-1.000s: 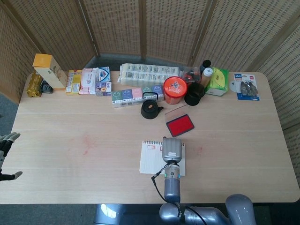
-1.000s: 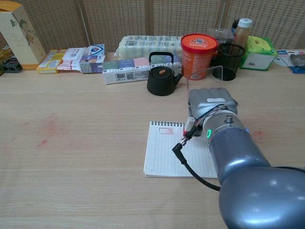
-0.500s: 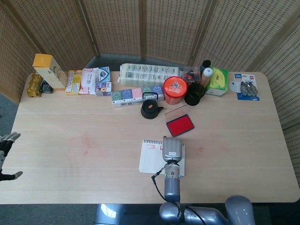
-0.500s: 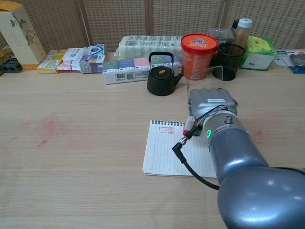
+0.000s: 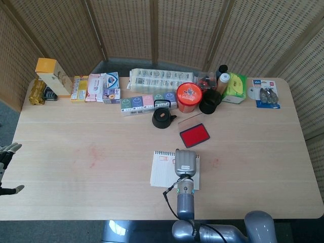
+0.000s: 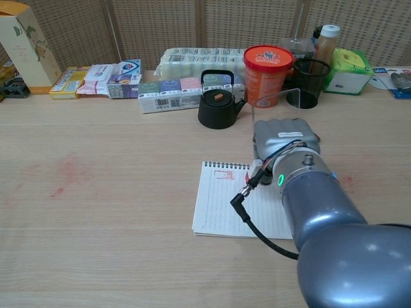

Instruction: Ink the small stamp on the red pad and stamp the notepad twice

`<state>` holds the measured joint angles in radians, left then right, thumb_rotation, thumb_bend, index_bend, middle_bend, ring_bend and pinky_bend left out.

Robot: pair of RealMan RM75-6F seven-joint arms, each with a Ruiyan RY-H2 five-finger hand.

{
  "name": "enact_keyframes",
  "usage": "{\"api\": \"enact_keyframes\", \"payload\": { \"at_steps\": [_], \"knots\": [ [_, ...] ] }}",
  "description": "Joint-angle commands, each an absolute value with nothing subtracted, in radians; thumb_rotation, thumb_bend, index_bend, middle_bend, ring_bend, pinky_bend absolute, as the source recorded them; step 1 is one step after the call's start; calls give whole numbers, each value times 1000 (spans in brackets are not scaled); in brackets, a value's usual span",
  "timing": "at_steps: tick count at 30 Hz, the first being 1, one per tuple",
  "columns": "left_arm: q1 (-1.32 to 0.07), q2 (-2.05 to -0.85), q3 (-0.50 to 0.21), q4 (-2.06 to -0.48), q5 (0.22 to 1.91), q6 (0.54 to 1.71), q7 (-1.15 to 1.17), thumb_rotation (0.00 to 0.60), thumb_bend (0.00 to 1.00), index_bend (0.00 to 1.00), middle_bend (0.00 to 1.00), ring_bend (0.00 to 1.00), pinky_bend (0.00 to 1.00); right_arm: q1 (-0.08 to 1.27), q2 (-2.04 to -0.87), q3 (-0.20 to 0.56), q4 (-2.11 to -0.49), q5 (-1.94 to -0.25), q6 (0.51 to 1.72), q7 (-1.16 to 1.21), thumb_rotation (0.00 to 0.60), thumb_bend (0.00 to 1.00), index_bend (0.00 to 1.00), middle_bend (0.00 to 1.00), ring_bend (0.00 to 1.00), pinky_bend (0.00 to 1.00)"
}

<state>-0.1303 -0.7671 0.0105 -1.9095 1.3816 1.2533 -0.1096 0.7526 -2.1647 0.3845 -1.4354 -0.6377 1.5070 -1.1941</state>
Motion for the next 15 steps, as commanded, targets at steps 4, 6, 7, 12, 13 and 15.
{"api": "enact_keyframes", "payload": {
  "at_steps": [4, 6, 7, 12, 13, 15],
  "knots": [
    [-126, -762, 14, -1912, 1395, 1260, -118, 600, 0, 0, 0, 0, 3, 766, -2114, 405, -1617, -672, 1615, -1289, 600, 511, 586, 935, 1000, 1000],
    [-125, -761, 15, -1912, 1400, 1262, -120, 600, 0, 0, 0, 0, 3, 772, -2101, 408, -1660, -686, 1639, -1312, 600, 511, 586, 935, 1000, 1000],
    [-124, -761, 16, -1913, 1401, 1263, -121, 600, 0, 0, 0, 0, 3, 774, -2096, 409, -1674, -690, 1647, -1318, 600, 511, 586, 935, 1000, 1000],
    [-119, -759, 18, -1915, 1411, 1274, -123, 600, 0, 0, 0, 0, 3, 782, -2059, 415, -1751, -717, 1687, -1354, 600, 511, 587, 935, 1000, 1000],
    [-118, -759, 19, -1915, 1412, 1274, -122, 600, 0, 0, 0, 0, 3, 783, -2048, 413, -1757, -722, 1690, -1359, 600, 511, 586, 935, 1000, 1000],
    [-118, -760, 20, -1916, 1412, 1274, -119, 600, 0, 0, 0, 0, 3, 780, -2018, 409, -1755, -735, 1688, -1361, 600, 511, 586, 935, 1000, 1000]
  ]
}}
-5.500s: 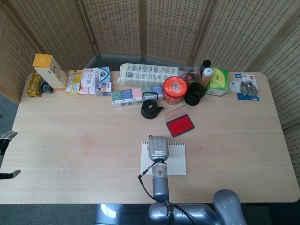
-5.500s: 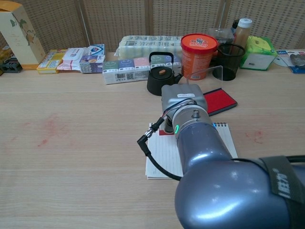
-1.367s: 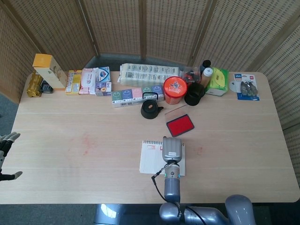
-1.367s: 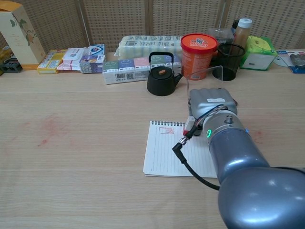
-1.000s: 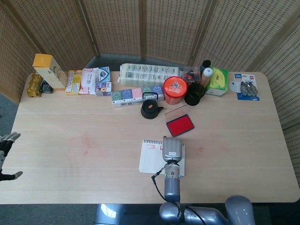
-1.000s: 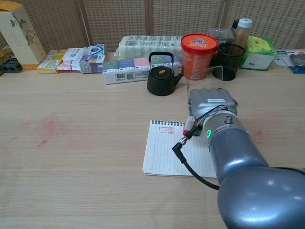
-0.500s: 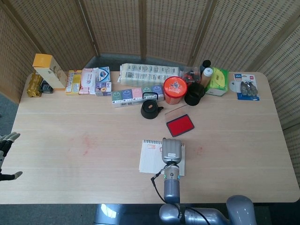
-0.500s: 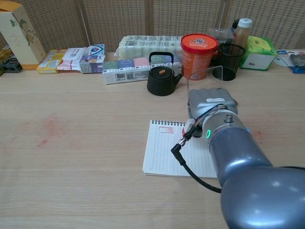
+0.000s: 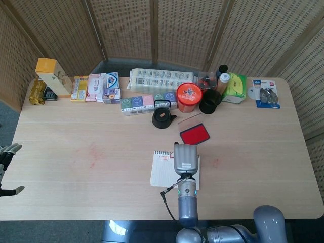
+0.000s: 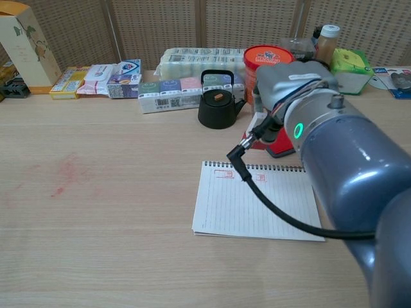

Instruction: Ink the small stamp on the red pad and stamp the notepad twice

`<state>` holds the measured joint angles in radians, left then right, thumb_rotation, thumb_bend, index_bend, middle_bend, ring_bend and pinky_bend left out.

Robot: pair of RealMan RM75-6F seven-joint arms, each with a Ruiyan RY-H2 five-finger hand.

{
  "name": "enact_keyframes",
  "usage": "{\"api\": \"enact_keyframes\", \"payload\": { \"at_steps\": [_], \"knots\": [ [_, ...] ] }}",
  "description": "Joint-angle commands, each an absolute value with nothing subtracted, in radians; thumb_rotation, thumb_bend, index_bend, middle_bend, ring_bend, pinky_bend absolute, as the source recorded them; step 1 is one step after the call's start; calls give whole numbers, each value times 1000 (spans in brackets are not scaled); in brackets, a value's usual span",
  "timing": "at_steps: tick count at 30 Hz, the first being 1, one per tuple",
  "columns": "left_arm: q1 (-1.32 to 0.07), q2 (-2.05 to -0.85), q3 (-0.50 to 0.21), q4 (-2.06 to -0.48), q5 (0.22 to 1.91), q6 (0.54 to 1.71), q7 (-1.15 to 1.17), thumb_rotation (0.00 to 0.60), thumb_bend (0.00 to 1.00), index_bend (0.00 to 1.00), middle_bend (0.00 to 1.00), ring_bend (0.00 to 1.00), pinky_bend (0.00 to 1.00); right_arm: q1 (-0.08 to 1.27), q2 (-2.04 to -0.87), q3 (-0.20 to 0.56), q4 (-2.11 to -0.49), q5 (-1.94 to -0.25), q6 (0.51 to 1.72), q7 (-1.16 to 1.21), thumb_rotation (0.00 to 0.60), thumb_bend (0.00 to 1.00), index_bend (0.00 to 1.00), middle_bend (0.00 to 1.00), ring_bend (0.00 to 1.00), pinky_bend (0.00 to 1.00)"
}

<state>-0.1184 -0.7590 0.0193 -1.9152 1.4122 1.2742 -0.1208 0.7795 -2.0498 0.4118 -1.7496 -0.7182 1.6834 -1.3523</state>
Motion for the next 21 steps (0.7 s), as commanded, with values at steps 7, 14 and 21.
{"api": "enact_keyframes", "payload": {
  "at_steps": [7, 14, 21],
  "knots": [
    [-120, -763, 18, -1916, 1404, 1272, -109, 600, 0, 0, 0, 0, 3, 757, -1912, 396, -1680, -750, 1609, -1292, 600, 511, 587, 935, 1000, 1000],
    [-122, -766, 16, -1916, 1392, 1267, -100, 600, 0, 0, 0, 0, 3, 729, -1816, 373, -1594, -730, 1498, -1212, 600, 510, 587, 928, 1000, 1000],
    [-126, -772, 14, -1915, 1378, 1259, -83, 600, 0, 0, 0, 0, 3, 704, -1741, 337, -1484, -693, 1326, -1095, 600, 510, 587, 906, 999, 1000]
  ]
}}
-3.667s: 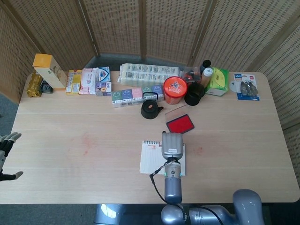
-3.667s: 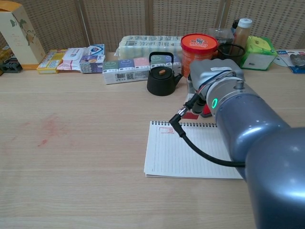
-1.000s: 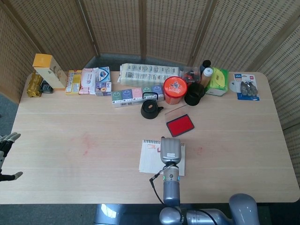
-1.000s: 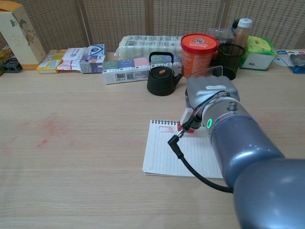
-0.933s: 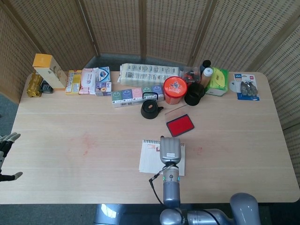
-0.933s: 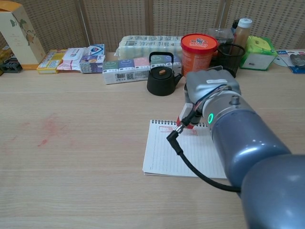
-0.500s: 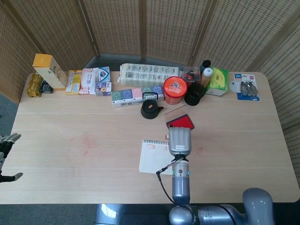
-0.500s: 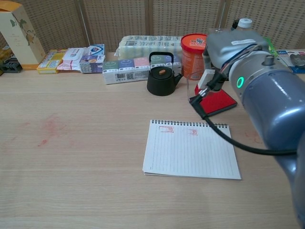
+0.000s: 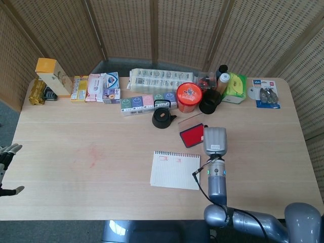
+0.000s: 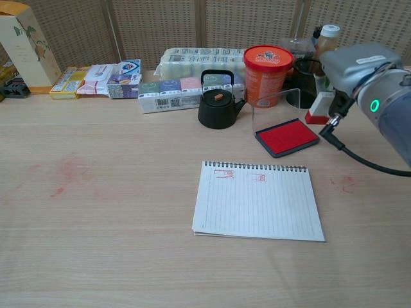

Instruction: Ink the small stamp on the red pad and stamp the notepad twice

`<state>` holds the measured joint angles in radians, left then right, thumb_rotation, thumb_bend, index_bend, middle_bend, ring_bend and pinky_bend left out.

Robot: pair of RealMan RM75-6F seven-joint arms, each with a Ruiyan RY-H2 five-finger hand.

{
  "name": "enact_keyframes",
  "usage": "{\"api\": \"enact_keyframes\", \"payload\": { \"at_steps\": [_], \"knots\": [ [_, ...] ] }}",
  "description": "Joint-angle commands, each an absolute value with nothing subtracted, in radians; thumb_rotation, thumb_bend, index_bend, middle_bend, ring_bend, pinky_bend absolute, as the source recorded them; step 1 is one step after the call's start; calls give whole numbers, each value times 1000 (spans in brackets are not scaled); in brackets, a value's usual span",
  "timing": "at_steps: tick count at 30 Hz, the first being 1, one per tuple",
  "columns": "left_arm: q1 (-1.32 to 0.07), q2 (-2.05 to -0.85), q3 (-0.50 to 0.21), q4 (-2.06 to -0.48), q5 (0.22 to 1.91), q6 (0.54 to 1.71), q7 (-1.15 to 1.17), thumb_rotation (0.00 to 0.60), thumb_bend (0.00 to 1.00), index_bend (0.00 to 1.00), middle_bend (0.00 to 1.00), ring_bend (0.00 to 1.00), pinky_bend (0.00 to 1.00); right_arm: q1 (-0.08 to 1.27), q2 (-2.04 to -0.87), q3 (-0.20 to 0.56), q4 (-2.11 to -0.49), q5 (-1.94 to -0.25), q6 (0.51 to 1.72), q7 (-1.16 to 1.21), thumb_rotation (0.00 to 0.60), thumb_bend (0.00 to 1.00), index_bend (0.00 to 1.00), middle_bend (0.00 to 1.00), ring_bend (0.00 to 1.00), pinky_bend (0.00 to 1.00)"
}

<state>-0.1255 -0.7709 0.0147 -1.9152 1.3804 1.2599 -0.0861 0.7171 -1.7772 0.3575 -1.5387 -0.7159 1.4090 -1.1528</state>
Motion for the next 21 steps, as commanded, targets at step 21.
{"api": "enact_keyframes", "payload": {
  "at_steps": [21],
  "knots": [
    [-144, -794, 5, -1916, 1320, 1228, -29, 600, 0, 0, 0, 0, 3, 676, -1727, 274, -1208, -646, 1110, -885, 600, 492, 582, 878, 970, 1000]
  ]
}}
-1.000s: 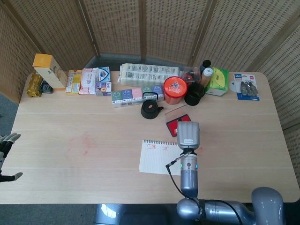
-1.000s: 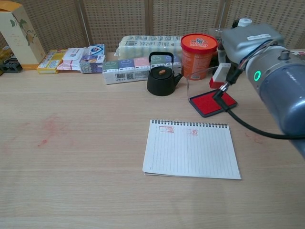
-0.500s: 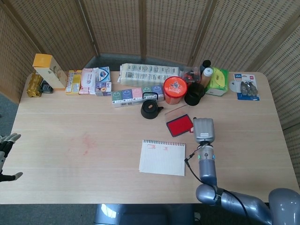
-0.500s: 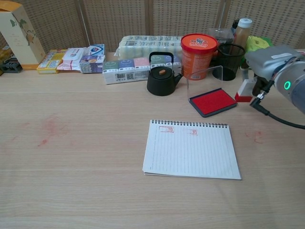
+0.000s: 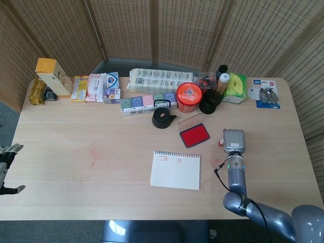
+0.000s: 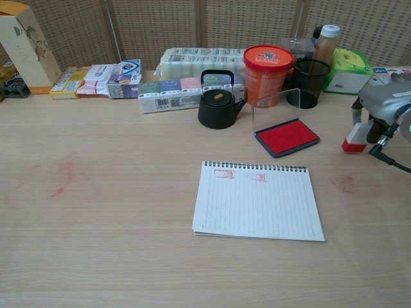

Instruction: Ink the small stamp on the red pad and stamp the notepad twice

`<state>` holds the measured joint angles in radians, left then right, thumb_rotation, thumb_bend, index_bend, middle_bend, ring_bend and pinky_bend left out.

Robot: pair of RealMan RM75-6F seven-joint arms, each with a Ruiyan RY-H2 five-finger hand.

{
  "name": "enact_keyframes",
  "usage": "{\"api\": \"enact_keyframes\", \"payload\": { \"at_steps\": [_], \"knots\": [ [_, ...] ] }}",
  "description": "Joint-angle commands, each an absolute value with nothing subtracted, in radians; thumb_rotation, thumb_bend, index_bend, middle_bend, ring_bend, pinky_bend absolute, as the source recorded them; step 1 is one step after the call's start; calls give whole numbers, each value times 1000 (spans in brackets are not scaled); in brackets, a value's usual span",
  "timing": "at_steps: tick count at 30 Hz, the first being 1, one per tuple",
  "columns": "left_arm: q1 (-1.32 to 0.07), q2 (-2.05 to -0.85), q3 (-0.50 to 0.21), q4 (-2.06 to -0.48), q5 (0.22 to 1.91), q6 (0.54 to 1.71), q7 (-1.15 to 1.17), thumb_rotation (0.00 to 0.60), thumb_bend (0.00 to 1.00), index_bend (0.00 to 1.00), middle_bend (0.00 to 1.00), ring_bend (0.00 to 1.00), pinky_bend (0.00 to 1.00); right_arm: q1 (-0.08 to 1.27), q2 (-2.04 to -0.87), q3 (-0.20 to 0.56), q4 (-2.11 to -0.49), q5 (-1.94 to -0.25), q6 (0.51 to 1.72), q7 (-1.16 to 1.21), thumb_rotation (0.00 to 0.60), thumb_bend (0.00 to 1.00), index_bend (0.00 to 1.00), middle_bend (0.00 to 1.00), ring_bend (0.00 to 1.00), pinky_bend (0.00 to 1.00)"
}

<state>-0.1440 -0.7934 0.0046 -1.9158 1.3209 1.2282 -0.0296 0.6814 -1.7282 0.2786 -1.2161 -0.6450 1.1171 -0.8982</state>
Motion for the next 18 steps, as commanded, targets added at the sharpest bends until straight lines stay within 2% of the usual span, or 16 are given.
{"api": "enact_keyframes", "payload": {
  "at_steps": [1, 18],
  "knots": [
    [-144, -794, 5, -1916, 1320, 1228, -27, 600, 0, 0, 0, 0, 3, 675, -1727, 274, -1207, -647, 1108, -878, 600, 487, 578, 877, 970, 1000],
    [-142, -798, 8, -1923, 1324, 1234, -13, 600, 0, 0, 0, 0, 3, 657, -1699, 253, -1253, -669, 1120, -831, 600, 409, 424, 869, 969, 1000]
  ]
}}
